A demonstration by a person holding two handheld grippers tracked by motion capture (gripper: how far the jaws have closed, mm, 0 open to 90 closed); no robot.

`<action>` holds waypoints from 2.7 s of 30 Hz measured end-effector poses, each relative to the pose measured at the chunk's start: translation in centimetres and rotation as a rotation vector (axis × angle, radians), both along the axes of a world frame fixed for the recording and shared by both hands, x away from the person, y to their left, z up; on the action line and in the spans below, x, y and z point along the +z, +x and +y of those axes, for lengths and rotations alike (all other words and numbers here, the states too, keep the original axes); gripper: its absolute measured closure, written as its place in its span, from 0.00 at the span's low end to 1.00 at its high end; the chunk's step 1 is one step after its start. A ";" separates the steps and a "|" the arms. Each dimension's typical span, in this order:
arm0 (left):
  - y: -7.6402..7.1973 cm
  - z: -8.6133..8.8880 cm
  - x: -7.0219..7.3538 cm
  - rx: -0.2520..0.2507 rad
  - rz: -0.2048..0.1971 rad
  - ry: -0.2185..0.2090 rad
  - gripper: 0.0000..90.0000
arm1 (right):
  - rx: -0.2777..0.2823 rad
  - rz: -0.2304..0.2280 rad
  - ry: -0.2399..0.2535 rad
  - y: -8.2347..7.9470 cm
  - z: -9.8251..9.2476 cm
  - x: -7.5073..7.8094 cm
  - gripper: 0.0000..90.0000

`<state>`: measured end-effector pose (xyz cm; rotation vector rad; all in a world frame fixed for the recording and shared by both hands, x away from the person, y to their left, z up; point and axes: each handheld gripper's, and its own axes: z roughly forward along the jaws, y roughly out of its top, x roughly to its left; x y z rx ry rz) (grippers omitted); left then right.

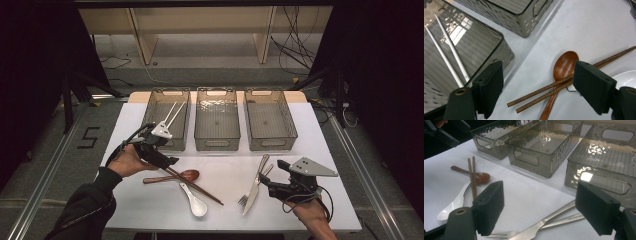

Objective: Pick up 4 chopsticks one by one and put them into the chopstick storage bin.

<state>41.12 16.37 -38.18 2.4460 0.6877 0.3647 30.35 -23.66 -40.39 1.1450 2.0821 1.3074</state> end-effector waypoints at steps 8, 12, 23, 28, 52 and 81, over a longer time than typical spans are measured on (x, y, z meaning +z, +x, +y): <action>-2.0 0.0 -0.6 0.003 -0.002 -0.046 0.25 | 0.026 0.009 -0.005 0.0 0.5 0.0 0.28; -2.8 0.5 -1.0 0.041 -0.007 -0.096 0.24 | 0.058 0.015 -0.010 0.1 1.0 0.1 0.29; -4.6 2.4 -1.2 0.187 -0.045 -0.249 0.21 | 0.203 0.052 -0.051 1.3 4.2 0.0 0.37; -5.2 2.5 -1.4 0.204 -0.063 -0.265 0.20 | 0.268 0.081 -0.086 2.0 6.3 -0.3 0.38; -7.0 3.9 -1.7 0.256 -0.082 -0.329 0.18 | 0.417 0.206 -0.190 3.6 10.9 -2.2 0.54; -7.6 4.3 -1.8 0.281 -0.113 -0.347 0.17 | 0.504 0.352 -0.399 4.1 14.2 -5.5 0.74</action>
